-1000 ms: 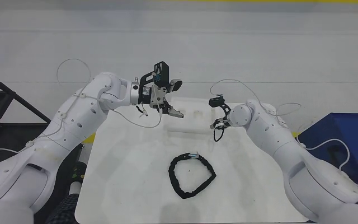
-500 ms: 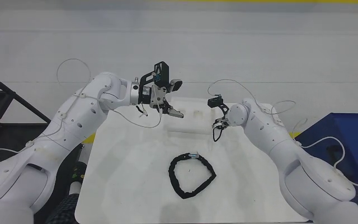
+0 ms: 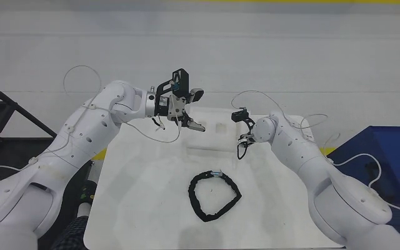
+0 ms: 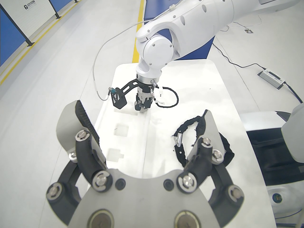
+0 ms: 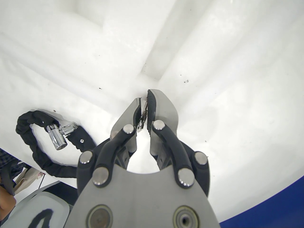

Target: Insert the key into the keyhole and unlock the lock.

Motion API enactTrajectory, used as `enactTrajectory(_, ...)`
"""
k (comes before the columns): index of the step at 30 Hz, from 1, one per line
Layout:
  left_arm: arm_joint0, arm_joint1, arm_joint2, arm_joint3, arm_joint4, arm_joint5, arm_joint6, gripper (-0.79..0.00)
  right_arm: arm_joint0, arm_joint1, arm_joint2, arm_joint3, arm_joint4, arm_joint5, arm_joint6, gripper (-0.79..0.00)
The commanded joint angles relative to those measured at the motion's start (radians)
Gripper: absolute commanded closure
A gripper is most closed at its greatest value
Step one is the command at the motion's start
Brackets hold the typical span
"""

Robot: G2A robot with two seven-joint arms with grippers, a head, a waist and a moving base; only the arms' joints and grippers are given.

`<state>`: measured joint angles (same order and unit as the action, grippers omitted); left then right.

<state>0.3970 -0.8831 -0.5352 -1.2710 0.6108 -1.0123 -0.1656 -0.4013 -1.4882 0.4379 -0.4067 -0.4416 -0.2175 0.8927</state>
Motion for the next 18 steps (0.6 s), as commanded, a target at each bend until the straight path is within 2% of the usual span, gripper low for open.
enactTrajectory(1,0.000,0.000,0.000,0.000,0.000,0.000,0.000,-0.785,0.003,-0.003,0.003,0.005,-0.005,0.000,0.000,0.000)
enactTrajectory(18,0.000,0.000,0.000,0.000,0.000,0.000,0.000,-0.785,0.038,0.006,0.017,-0.066,-0.113,0.019,0.042,0.000)
